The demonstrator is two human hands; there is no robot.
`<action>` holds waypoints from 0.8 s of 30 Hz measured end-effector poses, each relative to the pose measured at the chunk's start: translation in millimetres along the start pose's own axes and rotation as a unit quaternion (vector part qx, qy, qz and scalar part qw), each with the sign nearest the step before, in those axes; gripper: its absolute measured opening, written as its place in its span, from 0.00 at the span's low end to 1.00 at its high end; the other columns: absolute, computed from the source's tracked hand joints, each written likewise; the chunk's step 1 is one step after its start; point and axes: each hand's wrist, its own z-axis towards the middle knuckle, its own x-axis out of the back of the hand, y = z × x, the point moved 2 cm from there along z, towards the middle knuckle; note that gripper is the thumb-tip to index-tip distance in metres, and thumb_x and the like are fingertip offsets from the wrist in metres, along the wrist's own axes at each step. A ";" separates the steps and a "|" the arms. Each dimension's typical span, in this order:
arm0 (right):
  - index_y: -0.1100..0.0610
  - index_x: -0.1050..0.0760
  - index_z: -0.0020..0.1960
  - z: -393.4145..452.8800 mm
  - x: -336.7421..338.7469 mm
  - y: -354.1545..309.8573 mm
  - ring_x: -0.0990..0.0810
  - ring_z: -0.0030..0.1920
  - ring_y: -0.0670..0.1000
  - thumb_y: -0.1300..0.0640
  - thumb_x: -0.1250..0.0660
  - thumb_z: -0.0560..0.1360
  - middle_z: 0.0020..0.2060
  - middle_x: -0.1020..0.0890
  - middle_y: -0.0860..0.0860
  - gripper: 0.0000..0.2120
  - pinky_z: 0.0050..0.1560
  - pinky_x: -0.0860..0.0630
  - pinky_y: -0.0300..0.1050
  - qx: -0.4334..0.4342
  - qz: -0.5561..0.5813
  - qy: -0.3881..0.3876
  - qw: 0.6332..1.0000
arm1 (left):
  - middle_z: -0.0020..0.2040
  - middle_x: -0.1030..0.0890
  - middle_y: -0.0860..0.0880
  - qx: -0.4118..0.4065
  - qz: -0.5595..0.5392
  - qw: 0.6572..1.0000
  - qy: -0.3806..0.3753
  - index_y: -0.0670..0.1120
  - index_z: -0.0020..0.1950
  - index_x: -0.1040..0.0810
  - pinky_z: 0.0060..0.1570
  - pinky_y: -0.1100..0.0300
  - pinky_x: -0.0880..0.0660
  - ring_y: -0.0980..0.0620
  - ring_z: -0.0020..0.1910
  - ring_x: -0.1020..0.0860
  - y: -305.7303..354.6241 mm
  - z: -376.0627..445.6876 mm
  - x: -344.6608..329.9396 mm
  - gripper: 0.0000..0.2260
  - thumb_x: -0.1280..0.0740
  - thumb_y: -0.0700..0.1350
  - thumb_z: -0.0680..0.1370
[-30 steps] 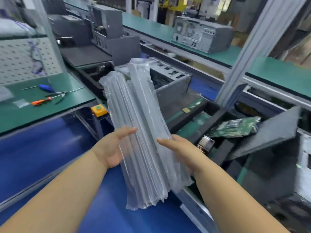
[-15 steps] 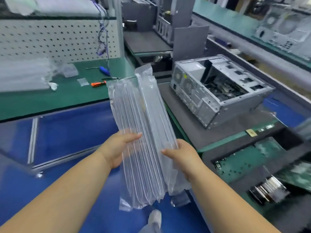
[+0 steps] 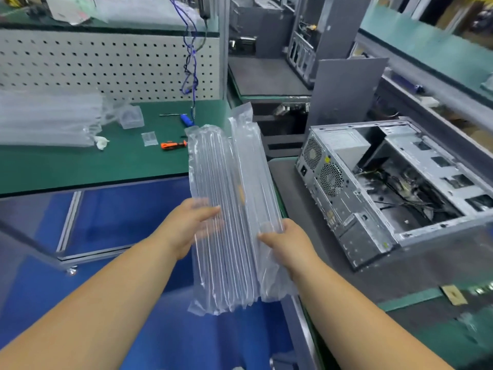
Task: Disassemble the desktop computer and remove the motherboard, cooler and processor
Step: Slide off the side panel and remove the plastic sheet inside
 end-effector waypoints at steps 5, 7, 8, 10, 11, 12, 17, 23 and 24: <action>0.52 0.23 0.50 38.2 -20.9 -24.4 0.16 0.45 0.53 0.57 0.28 0.72 0.44 0.16 0.52 0.08 0.51 0.19 0.54 0.008 -0.021 -0.009 1.000 | 0.62 0.22 0.52 -0.007 0.026 0.999 0.023 0.50 0.65 0.28 0.51 0.59 0.23 0.53 0.56 0.21 10.2 37.7 22.3 0.24 0.25 0.53 0.72; 0.49 0.23 0.50 55.8 -36.2 -37.3 0.17 0.44 0.51 0.56 0.28 0.71 0.44 0.17 0.49 0.09 0.50 0.19 0.52 0.020 -0.043 -0.015 0.999 | 0.66 0.25 0.54 -0.003 0.035 0.999 0.019 0.50 0.69 0.31 0.64 0.50 0.29 0.52 0.63 0.25 12.7 54.6 37.8 0.32 0.25 0.58 0.69; 0.49 0.24 0.51 65.0 -45.3 -44.5 0.17 0.45 0.50 0.56 0.27 0.71 0.45 0.17 0.48 0.11 0.51 0.19 0.52 0.028 -0.055 -0.017 0.998 | 0.67 0.26 0.55 -0.002 0.039 0.999 0.013 0.50 0.72 0.33 0.70 0.47 0.35 0.51 0.66 0.28 14.6 62.9 46.2 0.38 0.24 0.61 0.67; 0.48 0.24 0.52 84.2 -65.7 -59.0 0.17 0.46 0.50 0.55 0.27 0.70 0.45 0.17 0.47 0.12 0.50 0.19 0.50 0.040 -0.073 -0.024 0.996 | 0.70 0.29 0.56 -0.005 0.025 1.000 0.007 0.51 0.75 0.38 0.72 0.48 0.40 0.51 0.69 0.31 21.1 79.6 62.1 0.46 0.23 0.63 0.63; 0.47 0.24 0.51 93.9 -77.1 -66.1 0.17 0.45 0.49 0.54 0.27 0.70 0.44 0.17 0.46 0.11 0.48 0.19 0.49 0.042 -0.081 -0.031 0.995 | 0.72 0.32 0.57 0.001 0.006 1.000 0.009 0.51 0.78 0.43 0.73 0.49 0.40 0.51 0.70 0.32 24.5 88.6 70.9 0.48 0.23 0.63 0.64; 0.46 0.25 0.49 103.4 -89.6 -73.8 0.18 0.44 0.48 0.54 0.27 0.70 0.43 0.17 0.45 0.10 0.46 0.19 0.47 0.042 -0.089 -0.037 0.994 | 0.73 0.35 0.57 0.009 -0.013 1.000 0.009 0.51 0.79 0.48 0.74 0.49 0.41 0.51 0.71 0.34 28.2 97.7 80.3 0.50 0.24 0.62 0.66; 0.48 0.25 0.51 153.3 -159.9 -116.2 0.17 0.45 0.49 0.52 0.27 0.68 0.45 0.17 0.47 0.13 0.49 0.19 0.52 0.024 -0.094 -0.055 0.994 | 0.69 0.28 0.58 0.019 -0.023 0.999 -0.019 0.54 0.78 0.42 0.71 0.53 0.40 0.55 0.66 0.30 61.1 133.2 138.0 0.50 0.23 0.65 0.62; 0.44 0.28 0.53 202.5 -249.2 -174.3 0.20 0.48 0.48 0.50 0.27 0.69 0.48 0.19 0.44 0.15 0.52 0.21 0.51 0.074 -0.178 -0.125 0.973 | 0.61 0.18 0.49 0.026 -0.032 0.997 -0.061 0.46 0.66 0.23 0.64 0.53 0.30 0.49 0.61 0.20 105.5 168.2 221.5 0.25 0.29 0.56 0.72; 0.45 0.29 0.54 209.2 -263.3 -184.8 0.20 0.50 0.49 0.49 0.27 0.70 0.49 0.19 0.45 0.16 0.53 0.22 0.50 0.091 -0.205 -0.136 0.965 | 0.60 0.18 0.47 0.025 -0.039 0.998 -0.045 0.46 0.66 0.23 0.61 0.54 0.28 0.48 0.59 0.20 110.3 173.4 235.8 0.24 0.29 0.53 0.72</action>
